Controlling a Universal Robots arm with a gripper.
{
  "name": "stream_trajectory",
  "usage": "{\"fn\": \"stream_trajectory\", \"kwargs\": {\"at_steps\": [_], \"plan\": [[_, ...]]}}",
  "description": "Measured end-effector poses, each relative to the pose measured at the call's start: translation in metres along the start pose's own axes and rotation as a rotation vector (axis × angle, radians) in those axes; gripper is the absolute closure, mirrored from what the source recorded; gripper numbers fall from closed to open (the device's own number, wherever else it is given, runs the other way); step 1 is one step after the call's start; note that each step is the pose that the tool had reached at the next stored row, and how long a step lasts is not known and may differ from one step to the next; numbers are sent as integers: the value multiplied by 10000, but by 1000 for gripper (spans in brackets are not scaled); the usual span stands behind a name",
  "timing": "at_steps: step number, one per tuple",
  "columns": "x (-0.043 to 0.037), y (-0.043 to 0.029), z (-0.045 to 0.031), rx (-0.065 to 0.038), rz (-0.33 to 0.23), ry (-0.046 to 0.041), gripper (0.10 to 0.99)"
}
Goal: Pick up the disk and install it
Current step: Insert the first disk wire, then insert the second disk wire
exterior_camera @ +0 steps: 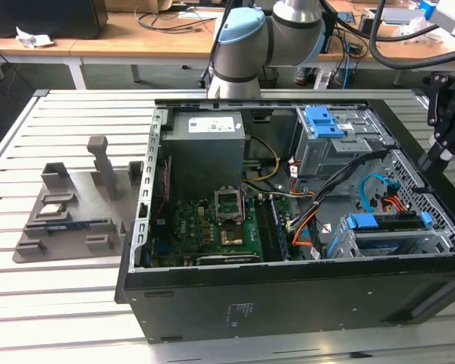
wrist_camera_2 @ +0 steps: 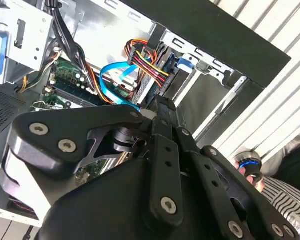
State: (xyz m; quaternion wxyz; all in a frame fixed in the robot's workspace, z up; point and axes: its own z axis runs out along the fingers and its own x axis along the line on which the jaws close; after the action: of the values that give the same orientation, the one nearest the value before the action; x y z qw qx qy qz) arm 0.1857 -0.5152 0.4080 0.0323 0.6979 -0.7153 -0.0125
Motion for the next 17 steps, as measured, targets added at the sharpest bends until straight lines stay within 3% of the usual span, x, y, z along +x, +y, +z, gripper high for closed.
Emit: {"fn": "stream_trajectory", "kwargs": {"at_steps": [7,10,11,12,14,17], "plan": [[0,0,-3,0,0,3,973],[0,0,-3,0,0,2,792],[0,0,-3,0,0,3,792],[0,0,-3,1,0,3,725],[3,9,0,1,-10,6,725],[70,54,30,2,-47,7,725]]}}
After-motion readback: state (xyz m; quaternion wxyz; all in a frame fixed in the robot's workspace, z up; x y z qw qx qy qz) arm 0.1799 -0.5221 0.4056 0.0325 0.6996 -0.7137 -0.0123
